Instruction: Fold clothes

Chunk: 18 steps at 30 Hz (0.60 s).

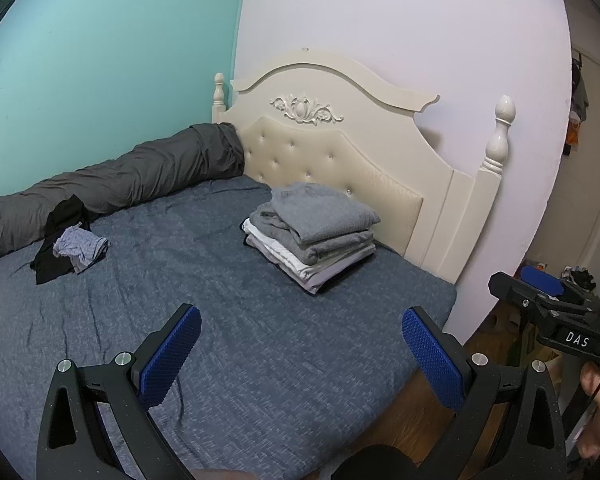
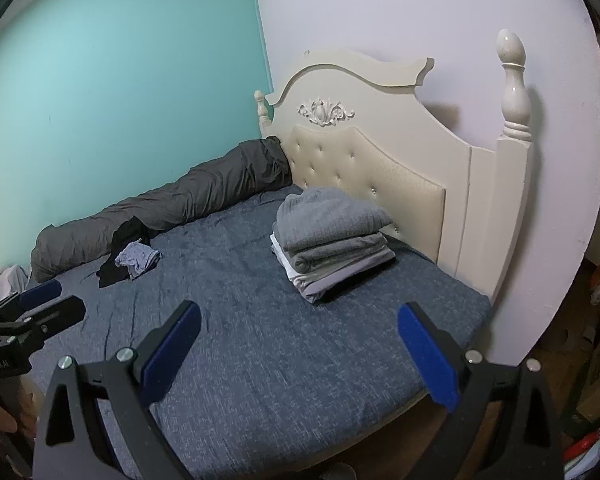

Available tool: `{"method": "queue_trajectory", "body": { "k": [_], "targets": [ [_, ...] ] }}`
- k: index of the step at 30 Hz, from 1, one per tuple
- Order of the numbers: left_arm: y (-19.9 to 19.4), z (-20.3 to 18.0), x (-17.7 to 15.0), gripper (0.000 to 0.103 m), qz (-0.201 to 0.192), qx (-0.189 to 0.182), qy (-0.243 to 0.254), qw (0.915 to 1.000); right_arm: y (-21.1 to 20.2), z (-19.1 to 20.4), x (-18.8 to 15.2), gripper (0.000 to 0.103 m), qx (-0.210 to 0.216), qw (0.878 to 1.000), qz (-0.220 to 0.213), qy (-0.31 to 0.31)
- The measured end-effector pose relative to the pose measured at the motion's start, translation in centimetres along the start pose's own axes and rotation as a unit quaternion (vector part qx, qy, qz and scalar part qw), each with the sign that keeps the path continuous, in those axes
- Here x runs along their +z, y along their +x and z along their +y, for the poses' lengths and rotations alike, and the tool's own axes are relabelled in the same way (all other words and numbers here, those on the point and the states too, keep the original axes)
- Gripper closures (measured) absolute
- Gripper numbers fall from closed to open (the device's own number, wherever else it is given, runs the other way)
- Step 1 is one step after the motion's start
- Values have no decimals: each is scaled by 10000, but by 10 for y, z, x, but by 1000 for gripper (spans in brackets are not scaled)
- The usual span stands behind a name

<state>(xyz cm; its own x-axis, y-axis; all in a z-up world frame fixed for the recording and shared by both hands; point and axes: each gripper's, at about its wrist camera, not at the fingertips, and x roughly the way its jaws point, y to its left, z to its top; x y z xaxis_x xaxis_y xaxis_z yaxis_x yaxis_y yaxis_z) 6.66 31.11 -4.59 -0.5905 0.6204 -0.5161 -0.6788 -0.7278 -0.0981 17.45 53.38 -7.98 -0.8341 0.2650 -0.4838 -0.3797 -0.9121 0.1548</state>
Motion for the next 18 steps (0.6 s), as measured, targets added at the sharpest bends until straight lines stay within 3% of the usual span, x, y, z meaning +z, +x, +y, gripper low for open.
{"method": "queue_trajectory", "body": {
  "k": [18],
  "targets": [
    [-4, 0, 0, 0, -118, 51, 28, 9999, 4, -2, -4, 4, -71, 10000, 56, -22]
  ]
}}
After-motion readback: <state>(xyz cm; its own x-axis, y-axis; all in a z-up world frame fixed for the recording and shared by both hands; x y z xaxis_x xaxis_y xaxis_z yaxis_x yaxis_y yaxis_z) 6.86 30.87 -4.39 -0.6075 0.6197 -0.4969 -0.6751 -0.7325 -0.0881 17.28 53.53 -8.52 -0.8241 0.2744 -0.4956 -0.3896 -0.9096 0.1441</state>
